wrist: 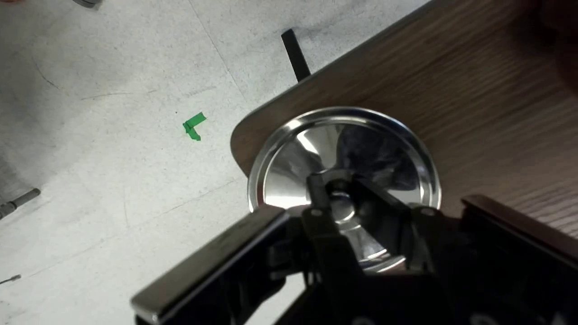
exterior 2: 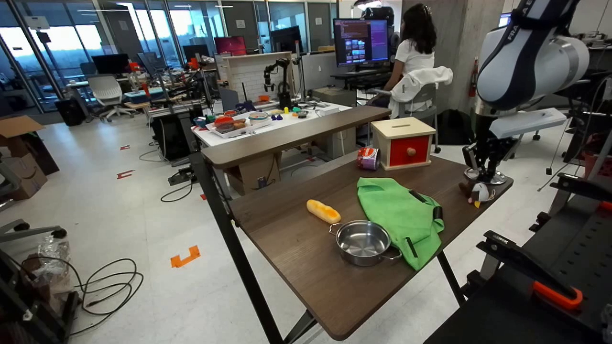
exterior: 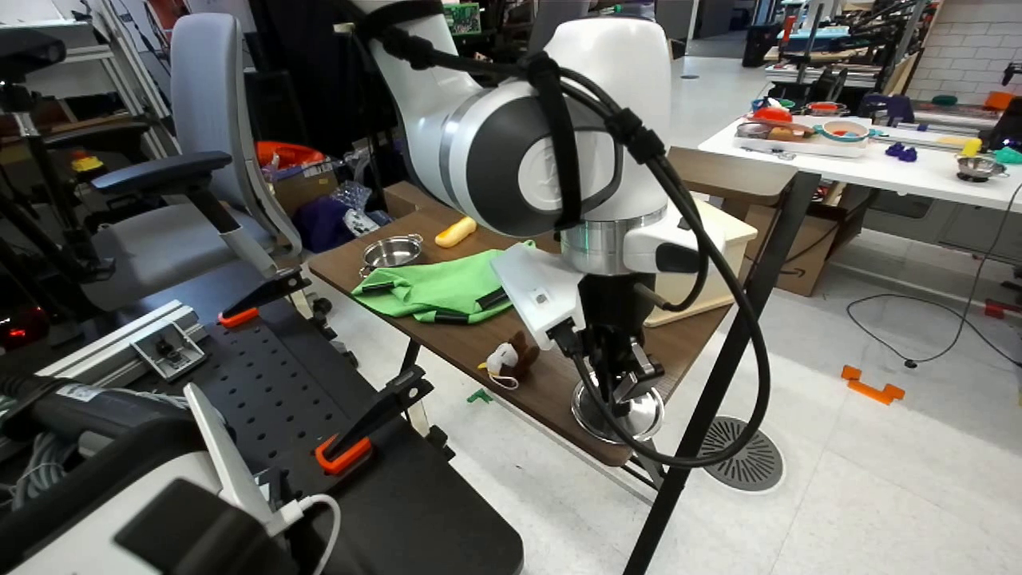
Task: Pick the lid and put it on the pot
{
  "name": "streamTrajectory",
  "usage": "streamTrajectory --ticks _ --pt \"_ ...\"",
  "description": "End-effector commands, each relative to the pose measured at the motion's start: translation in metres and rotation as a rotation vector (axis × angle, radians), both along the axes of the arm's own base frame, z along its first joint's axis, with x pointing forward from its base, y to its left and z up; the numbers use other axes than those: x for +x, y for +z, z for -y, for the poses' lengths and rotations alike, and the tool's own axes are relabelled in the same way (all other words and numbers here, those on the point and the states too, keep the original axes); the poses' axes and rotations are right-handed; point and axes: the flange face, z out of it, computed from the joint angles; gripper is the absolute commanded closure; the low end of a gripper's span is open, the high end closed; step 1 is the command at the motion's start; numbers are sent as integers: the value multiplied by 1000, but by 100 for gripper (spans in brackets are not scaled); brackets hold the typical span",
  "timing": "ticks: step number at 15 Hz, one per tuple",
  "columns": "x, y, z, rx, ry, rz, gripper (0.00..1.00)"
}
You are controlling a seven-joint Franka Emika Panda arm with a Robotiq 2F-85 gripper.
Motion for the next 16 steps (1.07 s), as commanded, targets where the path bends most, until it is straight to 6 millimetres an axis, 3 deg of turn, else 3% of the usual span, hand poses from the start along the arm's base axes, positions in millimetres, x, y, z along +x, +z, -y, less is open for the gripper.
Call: streamTrajectory --ticks 1,5,9,13,16 --pt "3 22 0 33 30 25 94" --pt "13 61 0 74 63 65 94" --pt "29 99 -22 145 139 112 94" --pt "39 114 -90 226 276 116 94" --pt "32 116 -161 274 400 103 94"
